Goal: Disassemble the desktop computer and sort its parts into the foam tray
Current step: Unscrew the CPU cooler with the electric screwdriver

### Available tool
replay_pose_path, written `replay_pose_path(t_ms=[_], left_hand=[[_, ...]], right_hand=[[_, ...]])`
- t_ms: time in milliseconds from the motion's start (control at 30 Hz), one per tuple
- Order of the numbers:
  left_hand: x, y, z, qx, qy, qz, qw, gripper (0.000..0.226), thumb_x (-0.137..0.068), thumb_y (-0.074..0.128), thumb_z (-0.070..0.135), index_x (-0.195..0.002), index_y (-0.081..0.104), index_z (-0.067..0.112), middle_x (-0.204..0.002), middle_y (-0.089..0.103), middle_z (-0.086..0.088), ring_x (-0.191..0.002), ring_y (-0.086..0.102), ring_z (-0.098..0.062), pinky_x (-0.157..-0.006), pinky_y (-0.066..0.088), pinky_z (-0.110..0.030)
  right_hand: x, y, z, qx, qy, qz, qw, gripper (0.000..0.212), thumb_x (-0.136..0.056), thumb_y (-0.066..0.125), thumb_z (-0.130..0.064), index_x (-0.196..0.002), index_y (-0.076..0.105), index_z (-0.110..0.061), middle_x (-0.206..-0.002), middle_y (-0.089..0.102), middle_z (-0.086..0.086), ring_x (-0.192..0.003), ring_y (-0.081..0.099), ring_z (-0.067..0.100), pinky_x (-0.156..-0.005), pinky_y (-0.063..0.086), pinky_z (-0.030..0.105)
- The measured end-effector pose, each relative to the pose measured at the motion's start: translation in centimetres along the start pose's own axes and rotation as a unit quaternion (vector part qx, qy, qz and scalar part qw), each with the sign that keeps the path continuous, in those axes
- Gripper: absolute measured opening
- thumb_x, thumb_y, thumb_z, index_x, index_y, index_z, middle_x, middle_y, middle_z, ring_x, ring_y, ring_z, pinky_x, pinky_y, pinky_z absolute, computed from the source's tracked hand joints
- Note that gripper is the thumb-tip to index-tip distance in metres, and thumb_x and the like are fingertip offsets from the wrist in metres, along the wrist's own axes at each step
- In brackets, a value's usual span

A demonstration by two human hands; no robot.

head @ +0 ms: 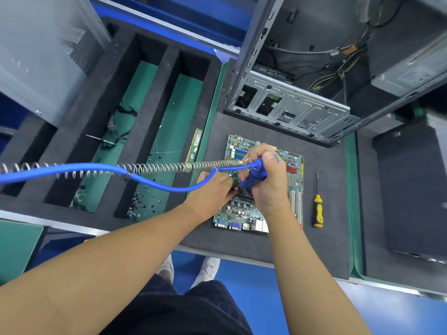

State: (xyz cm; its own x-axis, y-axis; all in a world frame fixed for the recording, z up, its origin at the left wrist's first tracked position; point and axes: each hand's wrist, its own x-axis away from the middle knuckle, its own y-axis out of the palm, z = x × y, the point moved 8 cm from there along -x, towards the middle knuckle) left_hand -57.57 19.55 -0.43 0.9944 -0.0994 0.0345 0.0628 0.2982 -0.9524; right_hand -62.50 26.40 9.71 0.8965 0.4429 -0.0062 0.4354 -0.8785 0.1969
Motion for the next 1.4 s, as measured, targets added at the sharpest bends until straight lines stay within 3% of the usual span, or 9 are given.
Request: replay_pose_path(t_ms=[100, 233, 333, 600, 833, 1033, 1100, 1167, 1400], left_hand=[[-0.1, 0.0, 0.0, 0.016, 0.002, 0.005, 1.000, 0.039, -0.102, 0.034, 0.043, -0.123, 0.056, 0.019, -0.120, 0.059, 0.005, -0.111, 0.055, -0.018, -0.091, 0.041, -0.036], [-0.1, -0.8, 0.4, 0.074, 0.015, 0.051, 0.996, 0.029, -0.098, 0.052, 0.030, -0.119, 0.061, 0.011, -0.099, 0.066, -0.005, -0.083, 0.062, -0.027, -0.062, 0.038, -0.034], [0.0, -0.8, 0.3, 0.074, 0.007, 0.051, 0.996, 0.025, -0.096, 0.057, 0.030, -0.113, 0.062, 0.012, -0.096, 0.066, -0.004, -0.081, 0.062, -0.026, -0.060, 0.036, -0.033], [0.5, -1.2, -0.1, 0.077, 0.021, 0.016, 0.997, 0.028, -0.096, 0.047, 0.044, -0.100, 0.052, 0.017, -0.100, 0.053, 0.003, -0.096, 0.055, -0.020, -0.088, 0.039, -0.036], [-1.1, -7.3, 3.1, 0.081, 0.062, 0.161, 0.982, 0.050, -0.068, 0.063, 0.061, -0.099, 0.050, 0.023, -0.107, 0.043, 0.004, -0.097, 0.044, -0.019, -0.084, 0.047, -0.039], [-4.3, -3.2, 6.7, -0.009, 0.063, -0.020, 0.998, 0.112, -0.056, 0.050, 0.091, -0.150, 0.028, 0.034, -0.159, 0.022, -0.004, -0.146, 0.019, -0.029, -0.121, 0.017, -0.046], [-4.7, -2.5, 7.0, -0.016, 0.061, -0.030, 0.998, 0.086, -0.056, 0.058, 0.088, -0.120, 0.046, 0.032, -0.128, 0.047, -0.001, -0.125, 0.039, -0.030, -0.108, 0.035, -0.043], [-4.9, -2.5, 6.8, -0.025, 0.049, -0.033, 0.998, 0.064, -0.061, 0.064, 0.080, -0.089, 0.041, 0.028, -0.096, 0.041, 0.008, -0.101, 0.041, -0.024, -0.089, 0.042, -0.038], [-4.9, -2.7, 7.0, 0.055, 0.054, -0.037, 0.996, 0.052, -0.071, 0.069, 0.065, -0.087, 0.044, 0.023, -0.084, 0.045, 0.010, -0.084, 0.027, -0.014, -0.087, 0.040, -0.044]], right_hand=[[0.1, 0.0, 0.1, 0.020, 0.006, 0.008, 1.000, 0.021, -0.083, 0.053, -0.034, -0.071, 0.057, -0.018, -0.060, 0.033, 0.026, -0.047, 0.027, 0.042, -0.042, 0.026, 0.043], [0.4, 0.1, -0.4, 0.016, -0.012, 0.005, 1.000, 0.017, -0.077, 0.051, -0.030, -0.064, 0.056, -0.020, -0.059, 0.048, 0.003, -0.048, 0.034, 0.030, -0.044, 0.030, 0.035], [0.1, 0.1, -0.5, 0.014, -0.012, 0.004, 1.000, 0.018, -0.077, 0.048, -0.028, -0.064, 0.057, -0.019, -0.059, 0.052, -0.001, -0.047, 0.041, 0.021, -0.043, 0.030, 0.035], [-0.1, -1.7, -2.9, -0.001, -0.029, 0.028, 0.999, 0.028, -0.087, 0.050, -0.036, -0.073, 0.054, -0.013, -0.067, 0.045, 0.013, -0.048, 0.048, 0.022, -0.048, 0.038, 0.028], [2.2, -8.3, -4.7, 0.005, -0.034, 0.092, 0.995, 0.030, -0.085, 0.052, -0.033, -0.070, 0.046, -0.008, -0.067, 0.042, 0.011, -0.049, 0.045, 0.022, -0.052, 0.038, 0.029], [3.2, -10.5, -3.5, -0.007, -0.017, 0.095, 0.995, 0.029, -0.084, 0.054, -0.037, -0.069, 0.053, -0.012, -0.058, 0.044, 0.018, -0.050, 0.043, 0.023, -0.053, 0.037, 0.030], [3.0, -10.5, -3.0, -0.008, -0.014, 0.093, 0.996, 0.031, -0.084, 0.053, -0.034, -0.068, 0.049, -0.008, -0.063, 0.039, 0.029, -0.050, 0.045, 0.023, -0.051, 0.037, 0.029], [2.7, -10.7, -2.7, -0.009, -0.016, 0.092, 0.996, 0.031, -0.085, 0.051, -0.030, -0.069, 0.046, -0.005, -0.066, 0.036, 0.035, -0.049, 0.046, 0.023, -0.050, 0.036, 0.031], [1.8, -11.0, -1.7, -0.007, -0.016, 0.069, 0.997, 0.024, -0.087, 0.048, -0.027, -0.069, 0.049, -0.011, -0.058, 0.038, 0.025, -0.049, 0.046, 0.024, -0.052, 0.038, 0.030]])
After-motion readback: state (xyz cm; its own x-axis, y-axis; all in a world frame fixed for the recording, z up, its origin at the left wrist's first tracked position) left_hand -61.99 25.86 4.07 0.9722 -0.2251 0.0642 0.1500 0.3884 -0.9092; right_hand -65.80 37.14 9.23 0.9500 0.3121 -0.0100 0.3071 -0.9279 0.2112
